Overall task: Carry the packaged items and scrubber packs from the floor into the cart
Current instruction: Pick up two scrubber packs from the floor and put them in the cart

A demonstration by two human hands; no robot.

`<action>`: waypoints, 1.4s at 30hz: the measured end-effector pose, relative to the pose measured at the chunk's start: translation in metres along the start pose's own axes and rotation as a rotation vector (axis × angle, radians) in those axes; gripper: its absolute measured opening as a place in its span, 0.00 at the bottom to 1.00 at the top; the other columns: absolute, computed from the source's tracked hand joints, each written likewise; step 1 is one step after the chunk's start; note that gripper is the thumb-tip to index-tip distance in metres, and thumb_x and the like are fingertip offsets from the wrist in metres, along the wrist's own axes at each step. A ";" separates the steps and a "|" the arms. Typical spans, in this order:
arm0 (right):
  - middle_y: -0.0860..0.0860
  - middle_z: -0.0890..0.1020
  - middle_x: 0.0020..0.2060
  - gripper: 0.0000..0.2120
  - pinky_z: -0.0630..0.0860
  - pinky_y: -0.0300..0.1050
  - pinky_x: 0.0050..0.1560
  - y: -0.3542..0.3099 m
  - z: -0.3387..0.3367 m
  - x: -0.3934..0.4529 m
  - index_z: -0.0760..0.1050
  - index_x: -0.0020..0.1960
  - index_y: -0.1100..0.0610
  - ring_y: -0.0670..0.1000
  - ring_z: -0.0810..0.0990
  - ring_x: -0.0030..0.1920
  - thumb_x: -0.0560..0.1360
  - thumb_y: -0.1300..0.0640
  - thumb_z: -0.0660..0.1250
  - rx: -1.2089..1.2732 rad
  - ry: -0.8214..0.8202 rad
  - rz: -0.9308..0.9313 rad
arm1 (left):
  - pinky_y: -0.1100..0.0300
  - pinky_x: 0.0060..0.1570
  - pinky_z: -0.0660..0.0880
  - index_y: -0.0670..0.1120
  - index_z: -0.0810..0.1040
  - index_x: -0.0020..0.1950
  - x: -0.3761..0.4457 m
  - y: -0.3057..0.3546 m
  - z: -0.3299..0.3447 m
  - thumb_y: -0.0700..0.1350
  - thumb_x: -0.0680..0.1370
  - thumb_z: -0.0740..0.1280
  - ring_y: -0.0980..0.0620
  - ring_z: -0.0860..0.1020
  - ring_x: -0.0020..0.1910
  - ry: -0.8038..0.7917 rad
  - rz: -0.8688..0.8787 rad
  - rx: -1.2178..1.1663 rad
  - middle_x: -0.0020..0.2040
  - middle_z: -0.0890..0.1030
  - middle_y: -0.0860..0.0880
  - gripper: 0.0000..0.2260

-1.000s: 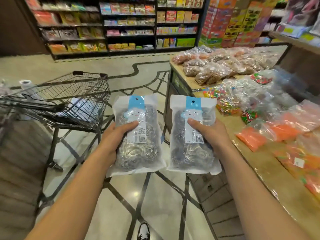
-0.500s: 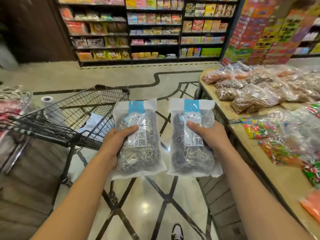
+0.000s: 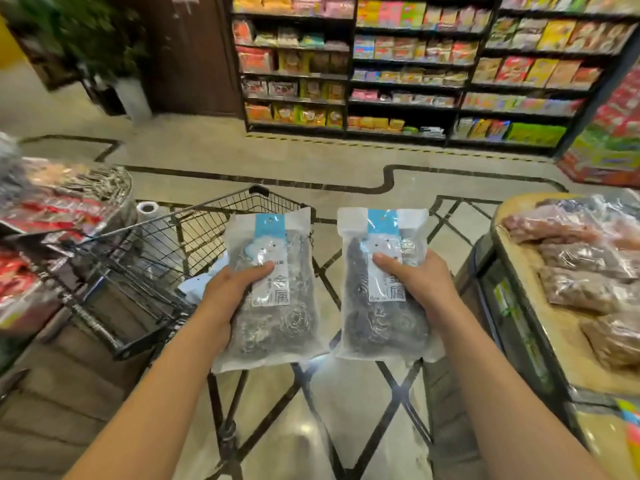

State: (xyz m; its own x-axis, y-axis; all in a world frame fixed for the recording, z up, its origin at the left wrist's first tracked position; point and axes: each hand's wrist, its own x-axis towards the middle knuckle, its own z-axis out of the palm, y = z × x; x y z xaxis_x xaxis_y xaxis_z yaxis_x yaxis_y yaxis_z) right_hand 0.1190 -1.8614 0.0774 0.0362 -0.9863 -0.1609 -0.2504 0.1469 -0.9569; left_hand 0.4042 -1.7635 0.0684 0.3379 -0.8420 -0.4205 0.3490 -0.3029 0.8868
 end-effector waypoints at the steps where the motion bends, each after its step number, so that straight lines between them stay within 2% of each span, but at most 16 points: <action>1: 0.46 0.89 0.46 0.18 0.84 0.48 0.48 -0.004 0.006 0.015 0.82 0.54 0.48 0.49 0.89 0.46 0.69 0.47 0.83 -0.002 -0.028 -0.005 | 0.40 0.57 0.83 0.45 0.81 0.65 0.010 0.003 -0.002 0.46 0.73 0.80 0.38 0.87 0.52 0.017 0.000 -0.007 0.54 0.88 0.41 0.22; 3: 0.47 0.89 0.45 0.21 0.84 0.47 0.45 -0.010 0.021 0.041 0.83 0.58 0.50 0.48 0.89 0.44 0.68 0.47 0.83 -0.001 -0.085 -0.016 | 0.38 0.58 0.82 0.46 0.81 0.66 0.028 0.006 -0.008 0.46 0.72 0.80 0.37 0.87 0.53 0.045 0.001 -0.018 0.55 0.88 0.40 0.23; 7: 0.46 0.90 0.44 0.22 0.85 0.53 0.51 -0.018 0.063 0.088 0.83 0.59 0.51 0.48 0.90 0.44 0.68 0.47 0.84 -0.024 -0.193 -0.017 | 0.37 0.59 0.82 0.46 0.82 0.64 0.058 0.010 -0.028 0.46 0.73 0.80 0.37 0.87 0.53 0.127 -0.003 -0.071 0.55 0.88 0.40 0.21; 11: 0.45 0.90 0.45 0.24 0.84 0.56 0.56 -0.022 0.116 0.131 0.84 0.57 0.50 0.49 0.89 0.47 0.65 0.43 0.84 -0.092 -0.279 -0.023 | 0.43 0.53 0.83 0.46 0.83 0.62 0.089 0.011 -0.057 0.43 0.74 0.79 0.39 0.88 0.51 0.228 -0.014 -0.131 0.53 0.89 0.41 0.17; 14: 0.46 0.90 0.46 0.29 0.84 0.59 0.58 -0.025 0.158 0.159 0.84 0.58 0.50 0.50 0.89 0.48 0.61 0.39 0.83 -0.128 -0.340 -0.034 | 0.41 0.55 0.83 0.45 0.82 0.63 0.124 0.011 -0.085 0.43 0.74 0.79 0.39 0.88 0.51 0.299 -0.010 -0.188 0.53 0.88 0.40 0.18; 18: 0.46 0.90 0.46 0.21 0.84 0.59 0.56 -0.033 0.216 0.195 0.84 0.55 0.47 0.50 0.89 0.47 0.66 0.42 0.83 -0.229 -0.412 -0.070 | 0.39 0.56 0.83 0.45 0.80 0.66 0.169 0.015 -0.121 0.45 0.72 0.81 0.38 0.87 0.53 0.378 0.001 -0.259 0.55 0.88 0.40 0.23; 21: 0.44 0.90 0.46 0.16 0.83 0.60 0.57 -0.043 0.257 0.216 0.85 0.53 0.45 0.49 0.89 0.48 0.69 0.41 0.80 -0.314 -0.479 -0.127 | 0.43 0.53 0.83 0.47 0.80 0.64 0.196 0.016 -0.143 0.46 0.74 0.79 0.40 0.87 0.53 0.423 0.007 -0.249 0.53 0.89 0.43 0.20; 24: 0.44 0.90 0.45 0.11 0.84 0.60 0.57 -0.046 0.295 0.237 0.85 0.51 0.46 0.48 0.89 0.47 0.72 0.45 0.80 -0.303 -0.527 -0.130 | 0.39 0.57 0.83 0.48 0.81 0.64 0.216 0.012 -0.166 0.49 0.73 0.80 0.41 0.87 0.54 0.475 -0.004 -0.243 0.53 0.89 0.44 0.21; 28: 0.44 0.89 0.44 0.14 0.84 0.59 0.55 -0.047 0.342 0.257 0.84 0.51 0.45 0.48 0.89 0.46 0.69 0.40 0.80 -0.395 -0.590 -0.144 | 0.39 0.61 0.81 0.49 0.81 0.64 0.229 0.005 -0.188 0.54 0.68 0.83 0.42 0.86 0.56 0.569 -0.025 -0.251 0.55 0.88 0.46 0.27; 31: 0.46 0.89 0.44 0.11 0.84 0.59 0.56 -0.045 0.371 0.276 0.83 0.49 0.44 0.50 0.88 0.47 0.71 0.42 0.80 -0.447 -0.630 -0.141 | 0.42 0.60 0.81 0.48 0.81 0.63 0.241 0.005 -0.201 0.50 0.72 0.81 0.43 0.86 0.55 0.648 -0.039 -0.299 0.55 0.88 0.45 0.23; 34: 0.47 0.89 0.45 0.17 0.84 0.59 0.56 -0.041 0.398 0.298 0.83 0.50 0.45 0.50 0.88 0.48 0.67 0.37 0.79 -0.492 -0.670 -0.127 | 0.44 0.58 0.82 0.48 0.81 0.64 0.256 0.004 -0.212 0.49 0.73 0.81 0.44 0.86 0.54 0.713 -0.047 -0.326 0.55 0.88 0.46 0.22; 36: 0.47 0.89 0.46 0.18 0.85 0.58 0.55 -0.036 0.415 0.313 0.84 0.54 0.46 0.50 0.89 0.47 0.68 0.40 0.80 -0.498 -0.701 -0.096 | 0.46 0.57 0.82 0.48 0.80 0.66 0.269 0.000 -0.217 0.52 0.71 0.82 0.45 0.86 0.55 0.764 -0.050 -0.335 0.56 0.87 0.47 0.26; 39: 0.49 0.89 0.47 0.19 0.86 0.55 0.53 -0.022 0.440 0.338 0.83 0.57 0.49 0.50 0.89 0.47 0.70 0.46 0.81 -0.496 -0.753 -0.044 | 0.39 0.64 0.79 0.50 0.75 0.74 0.295 -0.015 -0.225 0.67 0.57 0.85 0.43 0.83 0.63 0.824 -0.085 -0.323 0.65 0.84 0.47 0.49; 40: 0.49 0.89 0.46 0.18 0.86 0.52 0.50 -0.017 0.448 0.346 0.82 0.57 0.49 0.49 0.89 0.46 0.70 0.46 0.82 -0.502 -0.771 -0.032 | 0.38 0.66 0.78 0.51 0.74 0.75 0.305 -0.023 -0.227 0.69 0.54 0.84 0.43 0.82 0.64 0.840 -0.094 -0.313 0.67 0.83 0.48 0.53; 42: 0.48 0.88 0.44 0.16 0.84 0.44 0.43 -0.003 0.463 0.363 0.81 0.53 0.48 0.46 0.88 0.43 0.70 0.48 0.82 -0.535 -0.812 -0.025 | 0.37 0.66 0.77 0.52 0.74 0.75 0.325 -0.041 -0.228 0.70 0.54 0.84 0.43 0.81 0.65 0.861 -0.129 -0.302 0.68 0.82 0.48 0.53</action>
State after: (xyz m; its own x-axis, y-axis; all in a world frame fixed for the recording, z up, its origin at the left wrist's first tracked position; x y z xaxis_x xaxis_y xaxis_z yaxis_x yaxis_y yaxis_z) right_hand 0.5804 -2.1853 -0.0904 0.6539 -0.6069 -0.4518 -0.6398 -0.1249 -0.7583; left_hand 0.6986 -1.9232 -0.1484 0.7721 -0.1502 -0.6174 0.6016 -0.1404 0.7864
